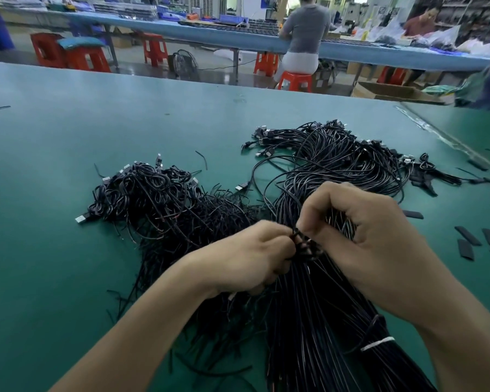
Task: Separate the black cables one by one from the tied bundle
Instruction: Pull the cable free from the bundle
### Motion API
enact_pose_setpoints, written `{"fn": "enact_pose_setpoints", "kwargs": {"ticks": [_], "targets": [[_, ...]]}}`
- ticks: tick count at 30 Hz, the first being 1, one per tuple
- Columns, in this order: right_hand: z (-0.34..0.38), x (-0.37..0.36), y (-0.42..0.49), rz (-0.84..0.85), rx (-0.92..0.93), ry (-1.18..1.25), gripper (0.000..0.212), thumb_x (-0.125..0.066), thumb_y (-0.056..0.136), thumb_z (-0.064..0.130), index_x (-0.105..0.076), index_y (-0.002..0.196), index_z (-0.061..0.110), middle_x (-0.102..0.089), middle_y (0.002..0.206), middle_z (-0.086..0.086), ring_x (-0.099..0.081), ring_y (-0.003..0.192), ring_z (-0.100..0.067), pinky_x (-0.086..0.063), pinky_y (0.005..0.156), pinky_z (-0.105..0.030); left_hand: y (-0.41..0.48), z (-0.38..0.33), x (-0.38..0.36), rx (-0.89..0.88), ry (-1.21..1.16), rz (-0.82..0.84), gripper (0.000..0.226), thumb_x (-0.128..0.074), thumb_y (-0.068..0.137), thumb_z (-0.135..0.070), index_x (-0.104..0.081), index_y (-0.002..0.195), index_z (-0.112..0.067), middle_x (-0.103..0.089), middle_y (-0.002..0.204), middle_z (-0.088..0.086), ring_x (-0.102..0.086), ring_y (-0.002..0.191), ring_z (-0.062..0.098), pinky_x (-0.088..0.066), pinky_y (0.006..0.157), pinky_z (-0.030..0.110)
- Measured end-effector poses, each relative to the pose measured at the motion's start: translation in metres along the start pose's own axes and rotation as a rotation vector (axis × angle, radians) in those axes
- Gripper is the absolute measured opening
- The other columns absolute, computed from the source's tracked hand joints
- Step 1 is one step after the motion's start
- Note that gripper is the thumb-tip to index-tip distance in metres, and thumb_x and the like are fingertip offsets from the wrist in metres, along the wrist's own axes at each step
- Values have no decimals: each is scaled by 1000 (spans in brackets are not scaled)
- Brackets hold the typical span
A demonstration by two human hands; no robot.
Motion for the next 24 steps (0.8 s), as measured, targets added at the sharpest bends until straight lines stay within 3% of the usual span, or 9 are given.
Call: {"fn": "enact_pose_setpoints", "kwargs": {"ticks": [4, 7, 10, 13, 16, 20, 24], "targets": [[-7, -5, 2, -4, -22, -31, 26, -65, 87, 6, -59, 82, 31, -63, 81, 14, -60, 82, -10, -44, 69, -19, 0, -2, -12, 4, -79, 46, 45, -34, 103, -13, -44, 62, -28, -31, 58, -10, -24, 46, 6, -21, 38, 16], [-15, 11, -1, -176, -60, 0, 17, -64, 92, 14, -63, 89, 31, -63, 86, 18, -59, 89, -7, -41, 76, -15, 3, -10, -8, -44, -227, 42, 50, -32, 103, -10, -56, 63, -28, -30, 58, -11, -23, 45, 6, -20, 38, 14], [-4, 27, -2, -313, -1, 11, 11, -60, 90, 22, -66, 94, 30, -60, 85, 20, -57, 84, -5, -36, 73, -6, 2, -10, 5, -63, -357, -20, 56, -30, 103, -9, -67, 66, -29, -34, 55, -10, -25, 44, 5, -22, 39, 12], [-6, 13, 0, -158, -24, 100, 8, -73, 82, 29, -71, 90, 31, -63, 76, 11, -58, 69, -7, -38, 63, -7, 4, -8, 14, -67, -384, -93, 58, -30, 102, -8, -60, 56, -29, -33, 53, -9, -23, 43, 6, -21, 39, 12], [-17, -6, -1, -3, -88, 80, 23, -85, 74, 24, -74, 92, 34, -63, 74, 7, -59, 67, -10, -41, 61, -11, 4, -8, 17, -60, -356, -131, 54, -30, 100, -7, -53, 56, -26, -31, 51, -11, -22, 42, 5, -19, 38, 12], [-14, -3, 1, -68, -44, 33, 20, -84, 76, 16, -78, 85, 33, -65, 75, 10, -62, 75, -11, -43, 66, -11, 3, -10, 17, -61, -320, -135, 39, -30, 100, -6, -44, 67, -22, -28, 53, -10, -20, 42, 5, -18, 38, 12], [-10, -1, 1, -88, -1, -52, 9, -78, 79, 26, -78, 85, 33, -62, 88, 16, -60, 90, -8, -42, 77, -15, 2, -6, 15, -15, -259, -104, 41, -31, 101, -6, -48, 67, -21, -31, 54, -8, -21, 43, 6, -19, 38, 13]]}}
Point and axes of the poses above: each hand's wrist, its own y-axis towards the middle knuckle, its own x-axis out of the back of the hand, z = x × y, the point moved 9 cm from there along y, towards the middle knuckle
